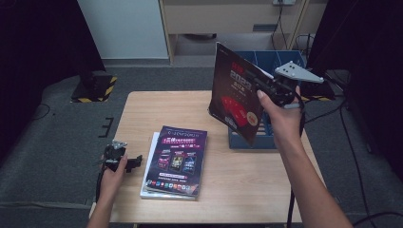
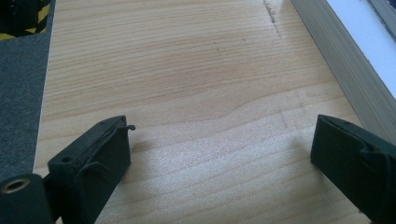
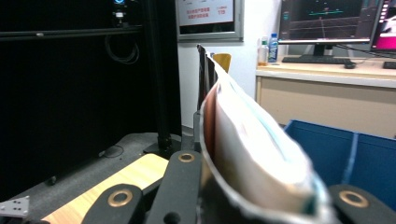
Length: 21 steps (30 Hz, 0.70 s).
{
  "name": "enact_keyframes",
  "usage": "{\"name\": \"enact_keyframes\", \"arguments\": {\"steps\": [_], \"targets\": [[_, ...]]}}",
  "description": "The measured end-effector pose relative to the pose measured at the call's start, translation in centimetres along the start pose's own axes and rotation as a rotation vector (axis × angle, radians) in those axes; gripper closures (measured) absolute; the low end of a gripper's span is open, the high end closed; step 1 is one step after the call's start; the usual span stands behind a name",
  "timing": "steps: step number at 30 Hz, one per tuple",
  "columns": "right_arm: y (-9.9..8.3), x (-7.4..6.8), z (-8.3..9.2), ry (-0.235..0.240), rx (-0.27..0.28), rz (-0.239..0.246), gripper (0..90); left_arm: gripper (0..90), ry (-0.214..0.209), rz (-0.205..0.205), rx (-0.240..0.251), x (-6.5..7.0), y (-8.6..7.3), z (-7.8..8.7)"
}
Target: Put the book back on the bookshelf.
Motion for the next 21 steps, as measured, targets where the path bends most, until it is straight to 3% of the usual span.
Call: {"name": "enact_keyframes", "arguments": {"steps": [10, 21], "targets": [[0.5, 2.4, 1.4, -0.083, 0.013, -0.008, 86.6, 1.7, -0.006, 0.0, 0.003, 0.1, 0.0, -0.1], [0.4, 3.8, 2.3, -0.121, 0.001, -0.007, 86.6, 0.0, -0.012, -0.006, 0.012, 0.4, 0.0, -0.2]]}}
Point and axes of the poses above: each handheld gripper's, and its own axes: z roughly backward along the jaws, y roughly out of its top, x roughly to its right, the point moved 10 cm from there along -z, roughly forward along the jaws, and after that the axes turned 4 degrees about -z, right-handed, at the moved point
